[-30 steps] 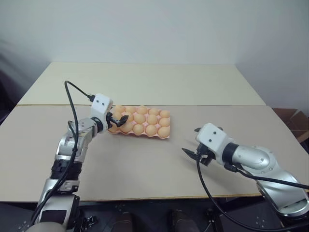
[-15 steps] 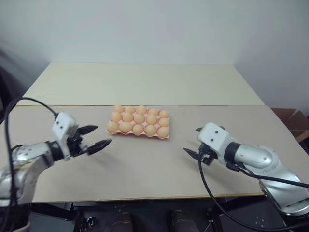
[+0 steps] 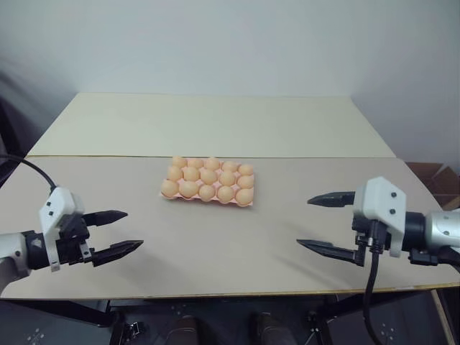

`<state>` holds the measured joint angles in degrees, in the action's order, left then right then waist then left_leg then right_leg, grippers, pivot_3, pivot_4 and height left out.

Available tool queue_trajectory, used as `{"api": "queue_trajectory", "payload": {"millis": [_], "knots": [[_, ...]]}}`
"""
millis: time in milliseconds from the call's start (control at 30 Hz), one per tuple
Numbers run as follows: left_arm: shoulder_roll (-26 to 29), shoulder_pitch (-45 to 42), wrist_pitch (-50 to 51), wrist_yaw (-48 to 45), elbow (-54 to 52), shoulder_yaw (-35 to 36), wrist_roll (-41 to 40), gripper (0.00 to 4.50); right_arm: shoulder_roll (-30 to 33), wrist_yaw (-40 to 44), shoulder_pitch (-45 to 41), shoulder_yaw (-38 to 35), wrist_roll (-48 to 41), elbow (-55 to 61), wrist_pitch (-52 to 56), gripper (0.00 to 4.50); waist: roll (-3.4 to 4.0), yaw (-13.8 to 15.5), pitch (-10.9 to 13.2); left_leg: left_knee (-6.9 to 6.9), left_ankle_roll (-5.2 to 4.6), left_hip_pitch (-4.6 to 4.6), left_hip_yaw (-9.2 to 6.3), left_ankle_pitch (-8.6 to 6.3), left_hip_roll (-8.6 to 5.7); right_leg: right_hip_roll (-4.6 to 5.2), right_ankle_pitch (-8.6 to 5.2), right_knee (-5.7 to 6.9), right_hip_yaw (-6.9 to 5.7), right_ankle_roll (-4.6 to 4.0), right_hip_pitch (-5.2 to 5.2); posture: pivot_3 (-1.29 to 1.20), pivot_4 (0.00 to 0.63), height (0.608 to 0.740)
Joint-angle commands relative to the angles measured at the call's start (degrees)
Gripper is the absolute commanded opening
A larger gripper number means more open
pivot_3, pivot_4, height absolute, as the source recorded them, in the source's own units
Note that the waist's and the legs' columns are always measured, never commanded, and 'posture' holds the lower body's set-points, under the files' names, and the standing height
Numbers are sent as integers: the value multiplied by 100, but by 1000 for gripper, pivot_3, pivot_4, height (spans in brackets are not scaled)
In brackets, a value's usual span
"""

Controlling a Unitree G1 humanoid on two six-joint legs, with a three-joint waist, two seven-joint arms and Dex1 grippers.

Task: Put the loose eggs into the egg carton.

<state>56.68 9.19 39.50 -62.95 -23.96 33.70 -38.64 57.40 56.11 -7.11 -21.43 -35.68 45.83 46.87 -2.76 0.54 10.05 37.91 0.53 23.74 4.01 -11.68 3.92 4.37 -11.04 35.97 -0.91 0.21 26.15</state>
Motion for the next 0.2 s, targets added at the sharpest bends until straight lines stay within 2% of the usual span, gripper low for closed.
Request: {"api": "queue_trajectory", "payload": {"millis": [33,200], "knots": [[168,43,239,73,-202,316,-142,4446,115,-69,112,-331,-104,88,-54,4500,0,3,0,0,0,0,1,0,0,0,0,-1,1,0,0,0,150,740],[284,218,554,91,-425,589,-240,4446,328,37,229,-159,126,-173,-313,4500,0,0,0,0,0,-1,2,0,0,1,0,0,1,0,1,0,150,740]]}}
